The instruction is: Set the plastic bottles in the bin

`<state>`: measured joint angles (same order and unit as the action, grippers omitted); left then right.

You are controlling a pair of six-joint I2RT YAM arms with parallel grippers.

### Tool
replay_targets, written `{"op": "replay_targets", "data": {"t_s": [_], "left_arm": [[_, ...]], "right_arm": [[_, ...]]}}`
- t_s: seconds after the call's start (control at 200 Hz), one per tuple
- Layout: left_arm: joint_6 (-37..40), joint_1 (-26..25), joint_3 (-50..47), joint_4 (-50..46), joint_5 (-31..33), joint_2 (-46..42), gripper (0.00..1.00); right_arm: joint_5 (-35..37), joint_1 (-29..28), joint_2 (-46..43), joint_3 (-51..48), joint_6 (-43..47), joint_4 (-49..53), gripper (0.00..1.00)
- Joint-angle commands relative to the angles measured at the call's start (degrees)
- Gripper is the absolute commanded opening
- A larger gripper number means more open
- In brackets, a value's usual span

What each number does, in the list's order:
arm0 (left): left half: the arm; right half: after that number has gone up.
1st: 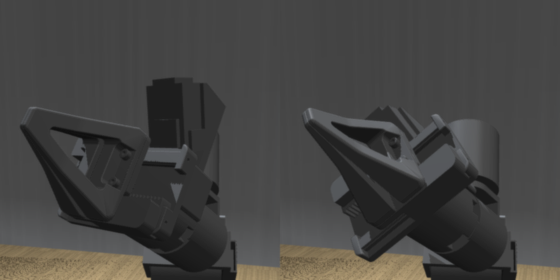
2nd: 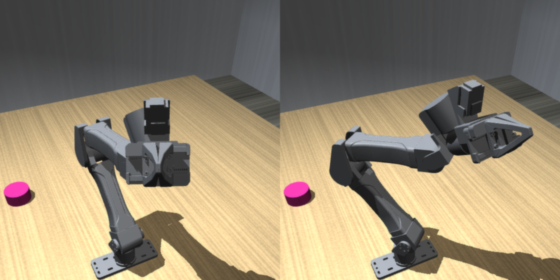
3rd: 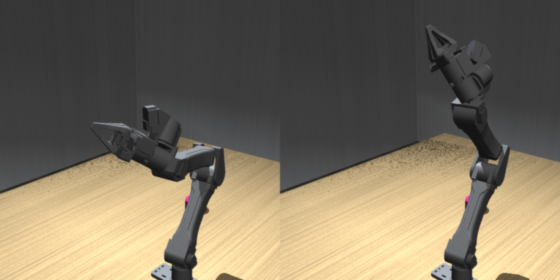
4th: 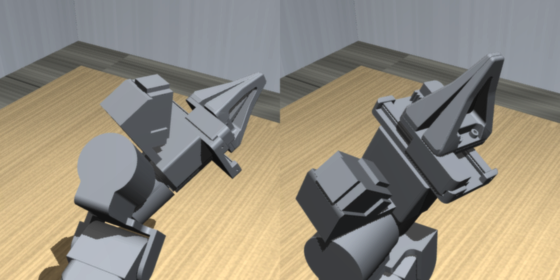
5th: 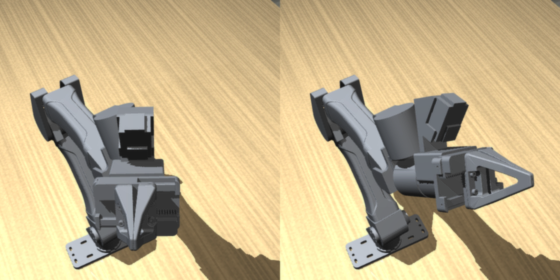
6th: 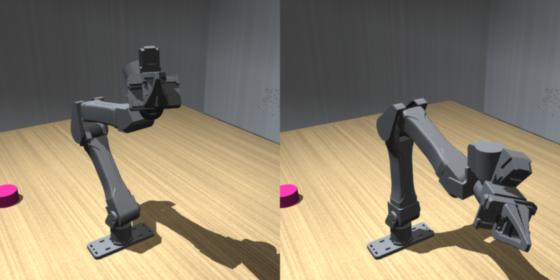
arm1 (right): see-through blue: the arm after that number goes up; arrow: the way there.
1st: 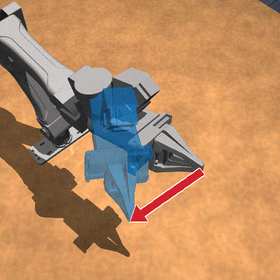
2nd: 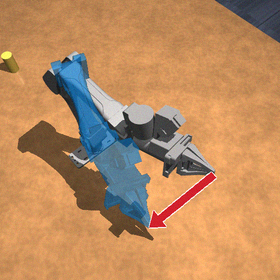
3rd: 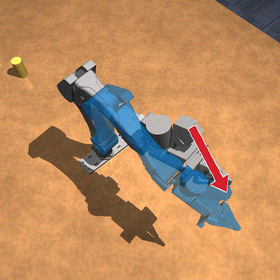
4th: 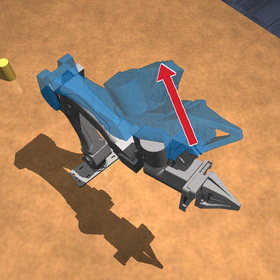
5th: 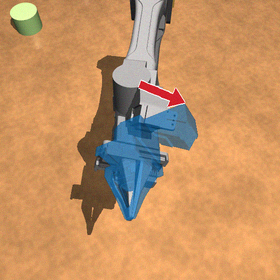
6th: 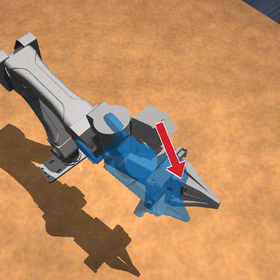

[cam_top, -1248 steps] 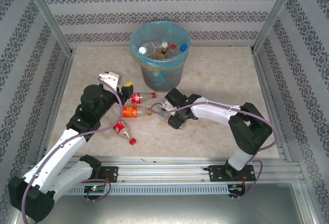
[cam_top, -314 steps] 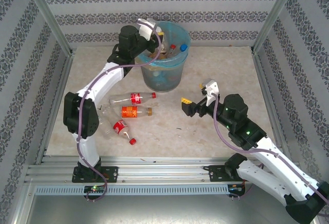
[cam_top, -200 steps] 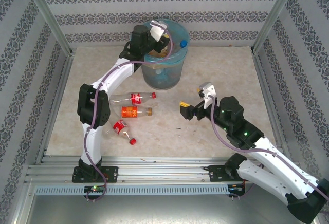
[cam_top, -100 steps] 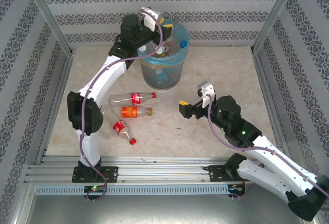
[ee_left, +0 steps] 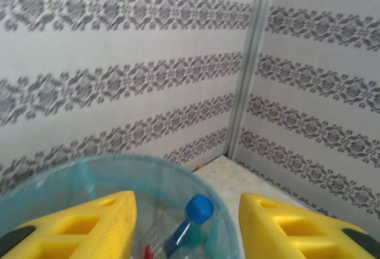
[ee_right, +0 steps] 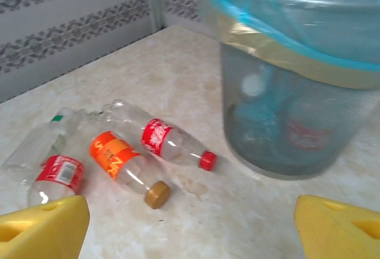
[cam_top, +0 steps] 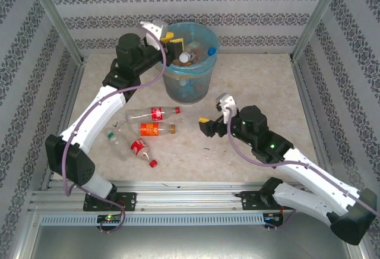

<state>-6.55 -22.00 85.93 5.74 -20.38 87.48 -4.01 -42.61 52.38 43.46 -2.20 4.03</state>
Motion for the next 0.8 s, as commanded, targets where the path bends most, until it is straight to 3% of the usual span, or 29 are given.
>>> {"op": "replay_targets", "data": {"t_s": [0.0, 0.19, 0.47, 0.679, 0.794], "left_arm": [[-2.0, 0.4, -4.7, -1.6, 7.2, -6.3, 0.49], [-0.5, 0.3, -15.6, -9.3, 11.7, -16.1, 0.51], [4.1, 0.7, -31.5, -14.5, 20.9, -29.4, 0.55], [6.6, 2.2, -38.0, -8.0, 35.2, -33.7, 0.5], [5.2, 6.1, -39.4, -5.5, 36.0, -34.9, 0.52]], "right_arm": [[-8.2, -2.7, 5.0, 3.7, 7.5, -0.9, 0.88], [-13.4, -8.0, 19.3, 9.2, 17.1, -0.2, 0.87], [-16.0, -8.4, 42.8, 19.9, 22.1, -1.0, 0.78], [-16.7, -8.3, 56.4, 28.9, 23.2, -0.5, 0.81], [-15.1, -8.1, 60.6, 32.3, 23.5, -0.1, 0.82]]}}
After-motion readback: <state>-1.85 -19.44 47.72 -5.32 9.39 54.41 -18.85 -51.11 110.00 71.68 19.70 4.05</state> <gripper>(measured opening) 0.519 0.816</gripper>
